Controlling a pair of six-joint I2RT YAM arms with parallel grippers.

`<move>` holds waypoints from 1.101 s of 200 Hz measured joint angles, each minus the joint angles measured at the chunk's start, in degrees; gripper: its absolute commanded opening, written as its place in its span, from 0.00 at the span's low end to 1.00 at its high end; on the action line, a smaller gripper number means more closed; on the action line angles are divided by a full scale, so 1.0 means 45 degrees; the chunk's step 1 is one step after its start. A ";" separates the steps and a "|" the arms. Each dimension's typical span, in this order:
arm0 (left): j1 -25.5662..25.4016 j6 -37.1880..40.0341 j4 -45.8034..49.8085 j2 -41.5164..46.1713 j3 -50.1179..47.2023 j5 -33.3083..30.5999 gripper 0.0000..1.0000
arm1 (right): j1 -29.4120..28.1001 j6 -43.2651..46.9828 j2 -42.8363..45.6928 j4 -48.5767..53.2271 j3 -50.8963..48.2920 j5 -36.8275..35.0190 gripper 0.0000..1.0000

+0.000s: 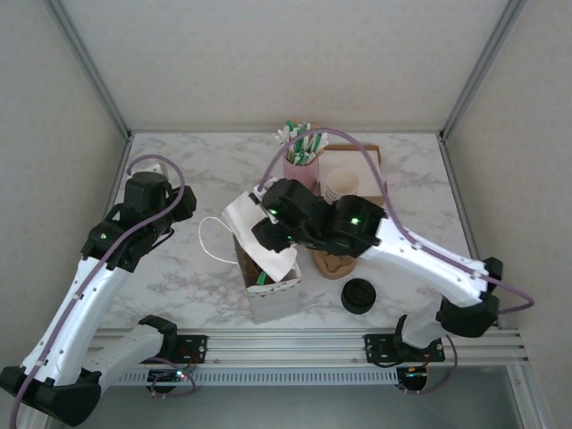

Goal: Pack the takeout coffee

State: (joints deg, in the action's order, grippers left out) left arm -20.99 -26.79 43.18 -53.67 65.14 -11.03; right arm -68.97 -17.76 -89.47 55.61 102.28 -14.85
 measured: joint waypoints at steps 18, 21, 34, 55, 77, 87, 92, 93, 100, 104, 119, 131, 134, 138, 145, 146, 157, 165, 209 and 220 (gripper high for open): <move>0.0000 0.0000 -0.0005 0.0000 -0.0049 0.0000 0.46 | 0.0024 -0.0238 -0.0889 -0.0058 0.0083 0.0199 0.32; 0.0000 0.0000 -0.0005 0.0000 -0.0053 0.0000 0.46 | 0.0019 -0.0301 -0.1001 -0.0029 0.0102 0.0233 0.31; 0.0000 0.0000 -0.0005 -0.0015 -0.0058 -0.0005 0.46 | 0.0019 -0.0461 -0.1564 0.0185 0.0257 0.0228 0.29; 0.0000 0.0000 -0.0005 -0.0078 -0.0068 -0.0005 0.46 | 0.0019 -0.0748 -0.2147 0.0685 0.0393 0.0155 0.27; 0.0000 0.0000 -0.0005 -0.0136 -0.0102 -0.0005 0.46 | 0.0019 -0.0976 -0.2361 0.1302 0.0393 0.0112 0.27; 0.0000 0.0000 -0.0010 -0.0146 -0.0102 -0.0005 0.46 | 0.0019 -0.1030 -0.2370 0.1535 0.0393 0.0107 0.27; 0.0000 0.0000 -0.0010 -0.0146 -0.0102 -0.0005 0.46 | 0.0019 -0.1073 -0.2370 0.1656 0.0393 0.0073 0.27; 0.0000 0.0000 -0.0005 -0.0146 -0.0102 -0.0005 0.46 | 0.0019 -0.1078 -0.2370 0.1671 0.0393 0.0073 0.27; 0.0000 0.0000 -0.0005 -0.0146 -0.0102 -0.0005 0.46 | 0.0019 -0.1122 -0.2370 0.1812 0.0393 0.0010 0.27; 0.0000 0.0000 -0.0010 -0.0146 -0.0102 -0.0005 0.46 | 0.0019 -0.1156 -0.2370 0.1875 0.0393 -0.0029 0.27; 0.0000 0.0000 -0.0010 -0.0155 -0.0102 -0.0005 0.46 | 0.0019 -0.1214 -0.2365 0.2089 0.0393 -0.0136 0.27; 0.0000 0.0000 -0.0005 -0.0160 -0.0102 -0.0005 0.46 | 0.0019 -0.1205 -0.2327 0.2123 0.0393 -0.0121 0.27; 0.0000 0.0000 -0.0005 -0.0160 -0.0102 -0.0005 0.46 | 0.0019 -0.1200 -0.2312 0.2113 0.0389 -0.0117 0.27; 0.0000 0.0000 -0.0010 -0.0160 -0.0102 -0.0005 0.46 | 0.0019 -0.1171 -0.2268 0.2084 0.0389 -0.0107 0.28; 0.0000 0.0000 -0.0010 -0.0160 -0.0102 -0.0005 0.46 | 0.0019 -0.1069 -0.2161 0.1967 0.0369 -0.0083 0.30; 0.0000 0.0000 -0.0005 -0.0160 -0.0102 -0.0005 0.46 | 0.0015 -0.1054 -0.2147 0.1957 0.0364 -0.0078 0.30; 0.0000 0.0000 -0.0005 -0.0160 -0.0102 -0.0005 0.46 | 0.0010 -0.0835 -0.1875 0.1676 0.0321 -0.0034 0.32; 0.0000 0.0000 -0.0010 -0.0160 -0.0102 -0.0005 0.46 | 0.0005 -0.0680 -0.1598 0.1428 0.0306 -0.0019 0.34; 0.0000 -0.0005 -0.0010 -0.0160 -0.0102 -0.0005 0.46 | 0.0039 -0.0053 0.0199 -0.0423 0.0165 -0.0180 0.53; 0.0000 0.0000 -0.0005 -0.0160 -0.0102 0.0000 0.46 | 0.0112 -0.0078 0.0267 -0.0665 0.0287 -0.0214 0.54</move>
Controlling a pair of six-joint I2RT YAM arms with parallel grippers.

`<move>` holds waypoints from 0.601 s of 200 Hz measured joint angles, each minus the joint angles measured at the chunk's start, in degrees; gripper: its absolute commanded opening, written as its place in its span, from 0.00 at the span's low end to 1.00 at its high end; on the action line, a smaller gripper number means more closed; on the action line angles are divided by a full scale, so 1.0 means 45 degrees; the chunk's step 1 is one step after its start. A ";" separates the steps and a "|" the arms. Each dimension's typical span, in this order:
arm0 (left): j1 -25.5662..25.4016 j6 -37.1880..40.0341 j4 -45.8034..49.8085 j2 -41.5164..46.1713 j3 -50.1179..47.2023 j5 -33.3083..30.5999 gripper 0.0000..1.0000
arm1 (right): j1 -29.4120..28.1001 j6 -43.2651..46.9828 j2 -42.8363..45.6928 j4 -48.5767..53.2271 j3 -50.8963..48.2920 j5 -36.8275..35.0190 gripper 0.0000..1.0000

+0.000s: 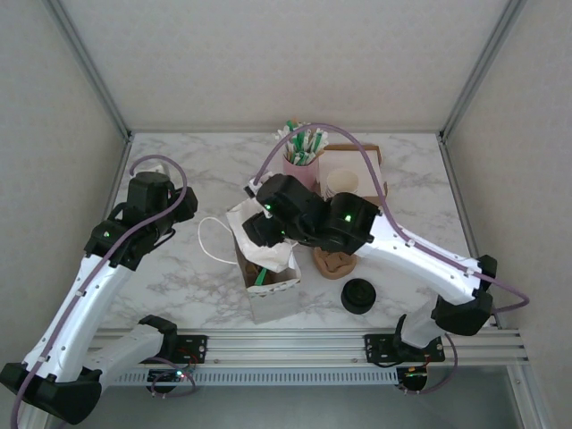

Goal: Pack the takeout coffee

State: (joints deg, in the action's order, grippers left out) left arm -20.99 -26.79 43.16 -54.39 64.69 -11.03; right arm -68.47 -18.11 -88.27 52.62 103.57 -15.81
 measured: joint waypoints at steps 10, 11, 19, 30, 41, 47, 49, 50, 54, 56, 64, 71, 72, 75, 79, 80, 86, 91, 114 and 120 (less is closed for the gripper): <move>0.0000 -0.0005 0.0000 0.0000 0.0000 0.0000 0.46 | 0.0126 -0.0034 -0.0131 -0.0155 0.0189 -0.0015 0.59; 0.0000 -0.0005 -0.0005 0.0000 0.0000 0.0000 0.46 | 0.0151 -0.0053 -0.0165 -0.0180 0.0219 -0.0015 0.59; 0.0000 -0.0005 0.0000 0.0000 0.0000 0.0000 0.45 | 0.0282 -0.0160 -0.0389 -0.0219 0.0403 0.0000 0.63; 0.0000 -0.0005 0.0000 0.0000 0.0000 0.0000 0.46 | 0.0457 -0.0146 -0.0797 -0.0228 0.0690 0.0005 0.64; 0.0000 -0.0005 0.0000 0.0000 0.0000 0.0000 0.45 | 0.0602 -0.0209 -0.1297 -0.0223 0.0971 0.0010 0.65; 0.0000 -0.0005 0.0000 -0.0005 0.0000 0.0000 0.46 | 0.0656 -0.0214 -0.1549 -0.0223 0.1093 0.0015 0.65; 0.0000 -0.0005 -0.0005 -0.0005 0.0000 0.0000 0.46 | 0.0670 -0.0214 -0.1637 -0.0219 0.1137 0.0015 0.65; 0.0000 -0.0005 0.0000 -0.0005 0.0000 0.0000 0.46 | 0.0675 -0.0214 -0.1666 -0.0219 0.1151 0.0015 0.66; 0.0000 -0.0005 0.0000 -0.0010 0.0000 0.0000 0.45 | 0.0704 -0.0219 -0.1851 -0.0219 0.1224 0.0039 0.66; 0.0000 -0.0005 0.0000 -0.0010 0.0000 0.0000 0.45 | 0.0714 -0.0214 -0.1899 -0.0219 0.1253 0.0053 0.66; 0.0000 -0.0010 0.0000 -0.0010 0.0000 0.0000 0.45 | 0.0767 -0.0219 -0.2229 -0.0194 0.1404 0.0102 0.65; 0.0000 -0.0010 0.0000 -0.0010 0.0000 0.0000 0.45 | 0.0801 -0.0219 -0.2467 -0.0180 0.1530 0.0107 0.62; 0.0000 -0.0010 -0.0005 -0.0010 0.0000 0.0000 0.45 | 0.0806 -0.0214 -0.2492 -0.0175 0.1545 0.0107 0.61; 0.0000 -0.0010 0.0000 -0.0010 0.0000 0.0000 0.45 | 0.0821 -0.0228 -0.2579 -0.0165 0.1588 0.0112 0.59; 0.0000 -0.0010 0.0000 -0.0010 0.0000 0.0000 0.45 | 0.0835 -0.0209 -0.2696 -0.0165 0.1637 0.0107 0.57; 0.0000 -0.0010 0.0000 -0.0010 0.0000 0.0000 0.45 | 0.0835 -0.0219 -0.2710 -0.0165 0.1647 0.0102 0.56; 0.0000 -0.0015 0.0000 -0.0010 0.0000 0.0000 0.45 | 0.0865 -0.0214 -0.2851 -0.0131 0.1700 0.0102 0.51; 0.0000 -0.0024 0.0000 -0.0010 0.0000 0.0000 0.45 | 0.0884 -0.0277 -0.2934 -0.0092 0.1749 0.0102 0.46; 0.0000 -0.0044 0.0000 -0.0010 0.0000 0.0000 0.45 | 0.0913 -0.0325 -0.3075 0.0058 0.1841 0.0097 0.25; 0.0000 -0.0044 0.0000 -0.0010 0.0000 0.0000 0.45 | 0.0913 -0.0335 -0.3075 0.0107 0.1846 0.0092 0.23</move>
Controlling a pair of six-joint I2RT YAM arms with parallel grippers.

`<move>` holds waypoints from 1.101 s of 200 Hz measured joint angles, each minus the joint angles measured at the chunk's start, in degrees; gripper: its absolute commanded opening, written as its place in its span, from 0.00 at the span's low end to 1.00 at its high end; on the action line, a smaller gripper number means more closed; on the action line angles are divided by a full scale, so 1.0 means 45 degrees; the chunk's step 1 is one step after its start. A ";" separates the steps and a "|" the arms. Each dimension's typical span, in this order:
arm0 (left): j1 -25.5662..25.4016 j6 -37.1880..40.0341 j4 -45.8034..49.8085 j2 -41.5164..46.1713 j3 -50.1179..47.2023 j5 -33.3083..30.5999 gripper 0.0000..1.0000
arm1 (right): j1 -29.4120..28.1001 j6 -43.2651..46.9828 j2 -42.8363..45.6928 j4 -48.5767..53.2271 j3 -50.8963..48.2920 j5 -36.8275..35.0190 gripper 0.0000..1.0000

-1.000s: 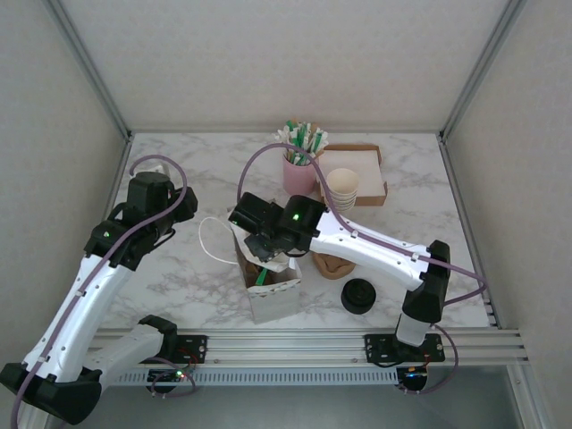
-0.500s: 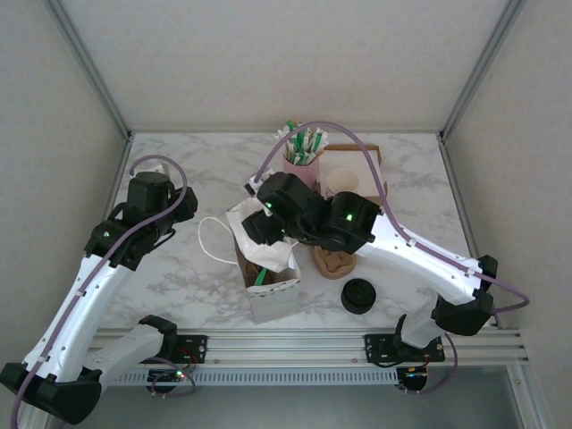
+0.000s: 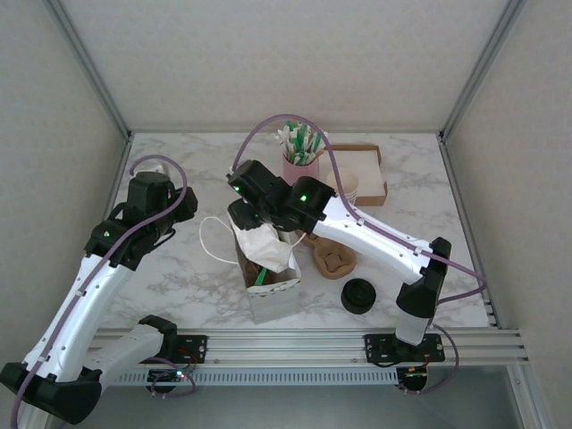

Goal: Pack the takeout coffee

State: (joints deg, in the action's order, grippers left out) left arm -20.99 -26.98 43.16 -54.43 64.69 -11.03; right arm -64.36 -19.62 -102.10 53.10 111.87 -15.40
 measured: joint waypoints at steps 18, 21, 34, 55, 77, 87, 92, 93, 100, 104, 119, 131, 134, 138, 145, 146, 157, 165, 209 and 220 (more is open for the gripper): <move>0.0000 0.0000 0.0000 -0.0015 0.0000 0.0000 0.45 | 0.0000 -0.0131 0.0000 0.0083 0.0000 0.0005 0.16; 0.0000 0.0000 0.0000 -0.0019 0.0000 0.0000 0.45 | 0.0000 -0.0151 0.0005 0.0092 -0.0005 0.0010 0.13; 0.0000 0.0000 0.0000 -0.0024 0.0000 0.0000 0.45 | 0.0000 -0.0160 0.0107 0.0092 -0.0107 0.0010 0.06; 0.0000 0.0000 0.0000 -0.0024 0.0000 0.0000 0.45 | -0.0005 -0.0291 0.0636 0.0053 -0.0709 0.0117 0.03; 0.0000 0.0000 0.0000 -0.0024 0.0000 0.0000 0.45 | -0.0019 -0.0325 0.1336 0.0078 -0.1535 0.0146 0.04; 0.0000 0.0000 0.0000 -0.0024 0.0000 0.0000 0.45 | -0.0049 -0.0335 0.1540 0.0112 -0.1855 0.0141 0.05; 0.0000 0.0000 -0.0005 -0.0024 0.0000 0.0000 0.45 | -0.0078 -0.0364 0.1617 0.0141 -0.2025 0.0141 0.06; 0.0000 -0.0005 -0.0005 -0.0024 0.0000 0.0000 0.45 | -0.0083 -0.0364 0.1632 0.0151 -0.2069 0.0141 0.06; 0.0000 -0.0005 0.0000 -0.0024 0.0000 0.0000 0.45 | -0.0126 -0.0379 0.1671 0.0175 -0.2278 0.0136 0.07; 0.0000 -0.0005 0.0000 -0.0024 0.0000 0.0000 0.45 | -0.0155 -0.0384 0.1676 0.0199 -0.2390 0.0136 0.08; 0.0000 -0.0015 -0.0010 -0.0024 -0.0010 0.0000 0.45 | -0.0248 -0.0418 0.1588 0.0287 -0.2759 0.0151 0.10; 0.0000 -0.0044 -0.0015 -0.0044 -0.0019 0.0000 0.45 | -0.0291 -0.0447 0.1423 0.0345 -0.2861 0.0262 0.13; 0.0000 -0.0049 -0.0010 -0.0053 -0.0019 0.0000 0.45 | -0.0291 -0.0466 0.1355 0.0350 -0.2861 0.0350 0.14; 0.0000 -0.0049 -0.0010 -0.0073 -0.0024 0.0000 0.46 | -0.0291 -0.0457 0.1297 0.0350 -0.2861 0.0364 0.16; 0.0000 -0.0049 -0.0010 -0.0112 -0.0024 0.0000 0.45 | -0.0306 -0.0461 0.1190 0.0345 -0.2861 0.0447 0.20; 0.0000 -0.0053 -0.0010 -0.0121 -0.0024 0.0005 0.45 | -0.0311 -0.0471 0.1175 0.0345 -0.2861 0.0447 0.21; 0.0000 -0.0049 -0.0015 -0.0170 -0.0053 0.0000 0.46 | -0.0340 -0.0432 0.1035 0.0340 -0.2846 0.0525 0.28; 0.0000 -0.0049 0.0000 -0.0180 -0.0083 0.0000 0.46 | -0.0355 -0.0427 0.0981 0.0335 -0.2837 0.0578 0.33; 0.0000 -0.0049 -0.0015 -0.0180 -0.0097 0.0000 0.47 | -0.0393 -0.0117 0.1141 -0.0024 -0.2239 0.0520 0.54; 0.0000 -0.0049 -0.0019 -0.0180 -0.0097 0.0000 0.48 | -0.0427 0.0024 0.1438 -0.0238 -0.2181 0.0393 0.57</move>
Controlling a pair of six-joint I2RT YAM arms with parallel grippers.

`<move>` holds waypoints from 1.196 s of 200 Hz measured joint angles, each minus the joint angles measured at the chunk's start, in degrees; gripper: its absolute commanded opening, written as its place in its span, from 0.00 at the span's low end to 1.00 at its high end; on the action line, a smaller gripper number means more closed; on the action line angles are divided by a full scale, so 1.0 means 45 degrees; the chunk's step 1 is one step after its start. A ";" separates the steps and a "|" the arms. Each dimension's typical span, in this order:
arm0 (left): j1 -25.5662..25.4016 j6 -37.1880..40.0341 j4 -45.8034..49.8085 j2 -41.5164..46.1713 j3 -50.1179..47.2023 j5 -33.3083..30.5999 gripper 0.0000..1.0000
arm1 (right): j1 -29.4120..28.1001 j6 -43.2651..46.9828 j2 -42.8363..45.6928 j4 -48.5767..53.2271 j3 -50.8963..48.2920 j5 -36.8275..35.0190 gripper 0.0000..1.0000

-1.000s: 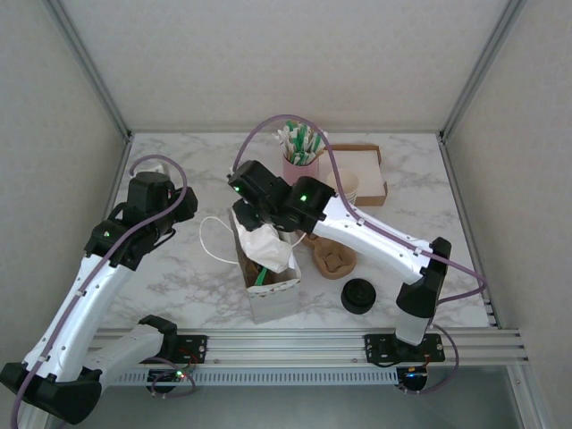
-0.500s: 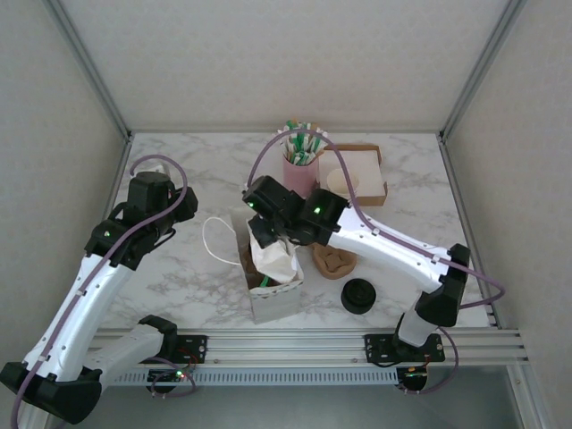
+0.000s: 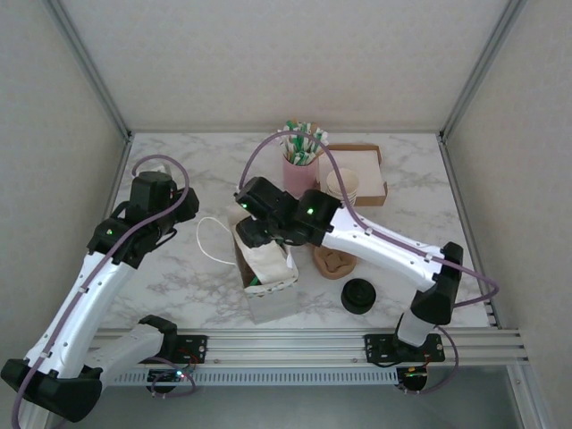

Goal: Pack the takeout coffee

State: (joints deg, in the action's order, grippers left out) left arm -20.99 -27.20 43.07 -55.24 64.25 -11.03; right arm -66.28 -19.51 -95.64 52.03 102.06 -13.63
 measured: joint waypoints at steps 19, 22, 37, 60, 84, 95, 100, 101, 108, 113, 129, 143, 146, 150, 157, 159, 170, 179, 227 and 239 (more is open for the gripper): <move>0.0000 0.0010 -0.0073 0.0010 0.0000 0.0024 0.52 | -0.0058 0.0277 0.0967 -0.0559 -0.0117 -0.0160 0.59; 0.0000 0.0034 -0.0126 0.0015 -0.0010 0.0058 0.55 | -0.0058 0.0321 0.1195 -0.0704 -0.0175 -0.0204 0.60; 0.0000 0.0049 -0.0437 0.0117 -0.0117 0.0287 0.66 | -0.0083 0.0675 0.2594 -0.1773 -0.0894 -0.0597 0.65; 0.0000 0.0024 -0.0899 0.0418 -0.0330 0.0476 0.81 | -0.0102 0.1462 0.4901 -0.3623 -0.2443 -0.2011 0.80; 0.0000 -0.0068 -0.1423 0.0874 -0.0563 -0.0078 1.00 | 0.0364 0.2526 0.6761 -0.6120 -0.4488 -0.3871 0.84; 0.0005 -0.0223 -0.1705 0.1190 -0.0840 -0.0515 1.00 | 0.1059 0.2880 0.7286 -0.7101 -0.5391 -0.4503 0.88; 0.0010 -0.0306 -0.1875 0.1370 -0.1025 -0.0758 1.00 | 0.1447 0.2958 0.7446 -0.7490 -0.5761 -0.4697 0.94; 0.0015 -0.0316 -0.1899 0.1399 -0.1054 -0.0792 1.00 | 0.1511 0.2963 0.7470 -0.7538 -0.5809 -0.4736 0.95; 0.0024 -0.0457 -0.2103 0.1676 -0.1350 -0.1146 1.00 | 0.2147 0.3016 0.7660 -0.7970 -0.6300 -0.4959 0.96; 0.0024 -0.0568 -0.2263 0.1841 -0.1554 -0.1399 1.00 | 0.2637 0.3021 0.7791 -0.8301 -0.6669 -0.5027 0.96; 0.0024 -0.0855 -0.2633 0.2157 -0.2040 -0.2137 1.00 | 0.4245 0.2851 0.8233 -0.9214 -0.7873 -0.5095 0.98; 0.0024 -0.1035 -0.2715 0.2093 -0.2166 -0.2885 1.00 | 0.5683 0.2778 0.8714 -1.0151 -0.9054 -0.5071 0.99; 0.0024 -0.1078 -0.2730 0.2040 -0.2166 -0.3060 1.00 | 0.6052 0.2764 0.8830 -1.0384 -0.9335 -0.5061 0.99; 0.0024 -0.1137 -0.2778 0.1967 -0.2166 -0.3269 1.00 | 0.6436 0.2705 0.8937 -1.0593 -0.9612 -0.5051 0.99; 0.0024 -0.1243 -0.2827 0.1773 -0.2166 -0.3691 1.00 | 0.7150 0.2472 0.9107 -1.0948 -1.0078 -0.5017 0.99; 0.0024 -0.1253 -0.2827 0.1715 -0.2166 -0.3813 1.00 | 0.7344 0.2399 0.9151 -1.1026 -1.0200 -0.4993 0.99; 0.0024 -0.1321 -0.3002 0.1379 -0.2220 -0.4318 1.00 | 0.8519 0.1836 0.9272 -1.1366 -1.0710 -0.4697 0.99; 0.0024 -0.1355 -0.3206 0.1141 -0.2322 -0.4702 1.00 | 0.9452 0.1350 0.9296 -1.1628 -1.1035 -0.4352 0.99; 0.0500 -0.1205 -0.4809 0.0505 -0.3657 -0.6450 1.00 | 1.1234 0.0627 0.8194 -1.2502 -1.1740 -0.3585 0.99; 0.0733 -0.0753 -0.5727 0.0253 -0.4153 -0.6659 1.00 | 1.1234 0.0612 0.7597 -1.2531 -1.1744 -0.3512 0.99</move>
State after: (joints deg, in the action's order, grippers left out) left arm -17.69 -30.59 17.30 -54.11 45.56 -40.99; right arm -15.73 -16.75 -61.45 -4.36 49.21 -29.43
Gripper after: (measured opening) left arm 0.997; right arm 0.987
